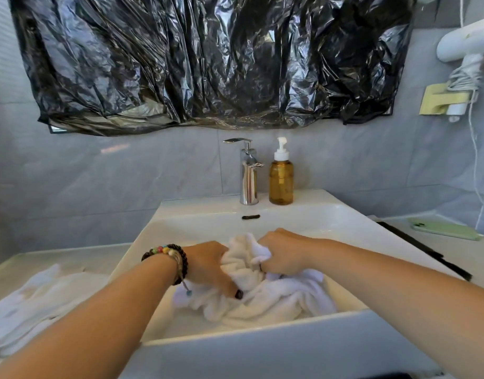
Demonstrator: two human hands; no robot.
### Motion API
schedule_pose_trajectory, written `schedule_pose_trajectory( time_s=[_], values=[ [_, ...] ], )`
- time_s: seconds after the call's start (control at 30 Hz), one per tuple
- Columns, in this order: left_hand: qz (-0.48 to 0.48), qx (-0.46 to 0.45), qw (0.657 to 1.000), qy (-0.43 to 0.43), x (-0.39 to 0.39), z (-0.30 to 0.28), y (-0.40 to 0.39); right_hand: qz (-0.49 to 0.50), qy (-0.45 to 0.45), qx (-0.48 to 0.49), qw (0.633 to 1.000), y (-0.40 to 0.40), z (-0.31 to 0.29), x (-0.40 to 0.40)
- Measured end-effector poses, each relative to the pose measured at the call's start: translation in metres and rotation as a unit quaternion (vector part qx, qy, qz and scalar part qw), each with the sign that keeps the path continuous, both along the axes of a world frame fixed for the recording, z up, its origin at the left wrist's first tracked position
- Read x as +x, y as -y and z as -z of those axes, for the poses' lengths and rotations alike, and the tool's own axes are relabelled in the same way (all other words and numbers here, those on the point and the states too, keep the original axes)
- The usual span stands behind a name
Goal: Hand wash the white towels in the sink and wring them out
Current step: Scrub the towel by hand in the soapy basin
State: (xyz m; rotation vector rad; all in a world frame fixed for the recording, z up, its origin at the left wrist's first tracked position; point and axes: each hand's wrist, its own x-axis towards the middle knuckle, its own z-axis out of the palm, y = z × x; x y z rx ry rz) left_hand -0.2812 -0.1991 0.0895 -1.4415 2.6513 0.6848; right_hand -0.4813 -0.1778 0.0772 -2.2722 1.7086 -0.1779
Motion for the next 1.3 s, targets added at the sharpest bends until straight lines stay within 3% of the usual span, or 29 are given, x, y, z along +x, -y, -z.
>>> schedule_pose_trajectory(
  time_s=[0.2, 0.37, 0.43, 0.53, 0.6, 1.03, 1.2, 1.3],
  values=[
    [0.053, 0.038, 0.997, -0.039, 0.004, 0.004, -0.001, 0.018, -0.084, 0.036, 0.996, -0.008, -0.008, -0.007],
    [0.059, 0.204, 0.970, -0.117, 0.000, 0.007, -0.003, 0.069, -0.242, 0.099, 0.963, -0.031, -0.027, -0.026],
    [0.008, 0.169, 0.976, -0.140, -0.005, 0.007, 0.005, 0.106, -0.329, 0.124, 0.930, -0.031, -0.035, -0.031],
    [0.019, -0.013, 0.999, -0.029, -0.015, 0.008, 0.009, 0.139, -0.405, 0.115, 0.896, -0.030, -0.038, -0.035],
    [0.059, -0.071, 0.995, 0.039, -0.027, 0.012, 0.005, 0.158, -0.408, 0.102, 0.894, -0.028, -0.032, -0.036],
    [0.142, -0.092, 0.963, 0.208, -0.056, 0.054, 0.029, 0.180, -0.439, 0.105, 0.874, -0.015, -0.019, -0.050],
    [0.154, -0.150, 0.936, 0.279, -0.080, 0.052, 0.017, 0.179, -0.364, 0.083, 0.910, -0.012, -0.022, -0.059],
    [0.101, -0.094, 0.970, 0.198, -0.077, 0.043, 0.026, 0.170, -0.195, 0.036, 0.965, -0.008, -0.021, -0.072]
  ],
)
